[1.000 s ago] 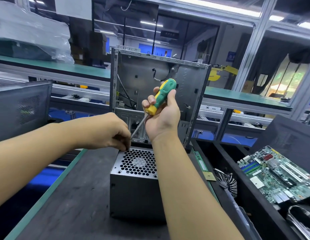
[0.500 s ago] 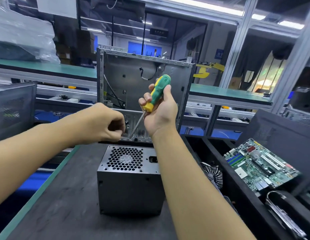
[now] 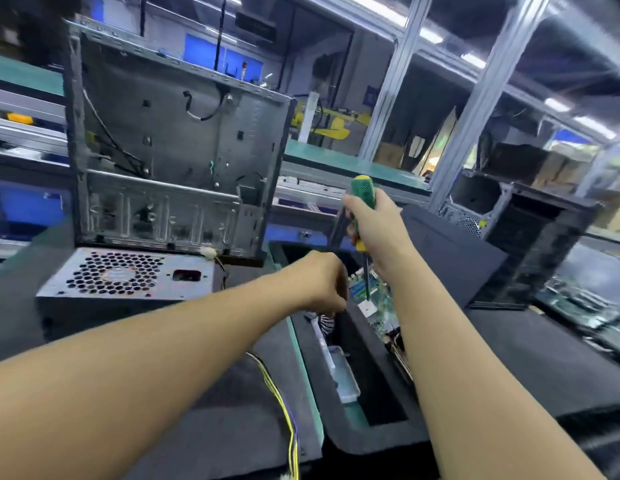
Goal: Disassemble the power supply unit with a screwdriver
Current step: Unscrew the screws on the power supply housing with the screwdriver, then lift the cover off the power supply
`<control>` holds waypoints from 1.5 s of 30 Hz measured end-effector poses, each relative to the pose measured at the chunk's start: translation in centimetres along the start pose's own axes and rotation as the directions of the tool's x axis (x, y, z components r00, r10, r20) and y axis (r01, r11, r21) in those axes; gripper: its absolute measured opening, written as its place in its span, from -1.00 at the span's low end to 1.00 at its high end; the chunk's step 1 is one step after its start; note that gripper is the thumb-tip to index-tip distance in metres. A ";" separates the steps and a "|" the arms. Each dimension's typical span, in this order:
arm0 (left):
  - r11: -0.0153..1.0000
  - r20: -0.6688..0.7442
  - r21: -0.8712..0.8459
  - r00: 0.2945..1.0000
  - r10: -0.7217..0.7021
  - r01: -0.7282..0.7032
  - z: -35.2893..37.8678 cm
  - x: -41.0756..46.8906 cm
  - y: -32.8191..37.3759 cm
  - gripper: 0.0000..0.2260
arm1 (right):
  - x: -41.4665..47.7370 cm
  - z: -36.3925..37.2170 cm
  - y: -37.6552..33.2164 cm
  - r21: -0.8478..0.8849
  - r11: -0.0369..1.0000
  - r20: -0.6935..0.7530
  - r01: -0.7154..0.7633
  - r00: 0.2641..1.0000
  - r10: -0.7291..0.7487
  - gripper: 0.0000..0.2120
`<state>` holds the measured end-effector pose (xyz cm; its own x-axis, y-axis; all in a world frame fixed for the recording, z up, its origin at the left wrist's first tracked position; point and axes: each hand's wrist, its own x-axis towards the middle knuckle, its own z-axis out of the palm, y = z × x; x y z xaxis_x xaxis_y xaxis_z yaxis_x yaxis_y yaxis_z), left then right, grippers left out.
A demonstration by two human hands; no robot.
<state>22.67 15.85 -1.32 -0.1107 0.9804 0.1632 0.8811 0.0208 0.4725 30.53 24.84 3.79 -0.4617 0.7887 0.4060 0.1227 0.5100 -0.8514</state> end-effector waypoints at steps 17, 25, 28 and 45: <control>0.681 0.042 0.600 0.833 -0.551 0.420 -13.2 -9.0 -11.3 -0.35 | -1.1 9.7 -0.6 -0.175 0.985 0.366 -0.008 0.928 0.072 -0.77; 0.468 0.333 -0.237 0.524 -0.784 0.851 -12.2 -17.5 -16.4 -0.04 | -3.3 14.7 0.2 -0.265 0.851 0.587 -0.454 0.624 0.516 -0.44; 0.407 0.216 -0.471 0.550 -0.807 0.783 -10.0 -17.4 -16.2 -0.31 | -4.1 15.0 1.4 -0.088 0.829 0.637 -0.552 0.609 0.473 -0.56; 0.517 -0.148 -0.759 0.668 -0.729 0.396 -5.6 -19.4 -19.2 -0.34 | -7.5 14.5 -0.9 -0.129 0.978 0.714 0.166 0.700 -0.024 -0.69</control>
<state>5.33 -4.68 -8.68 -0.7843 0.6112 -0.1069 0.0629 0.2497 0.9663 21.14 13.52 -3.26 -0.9534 0.2942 0.0674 0.1567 0.6735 -0.7224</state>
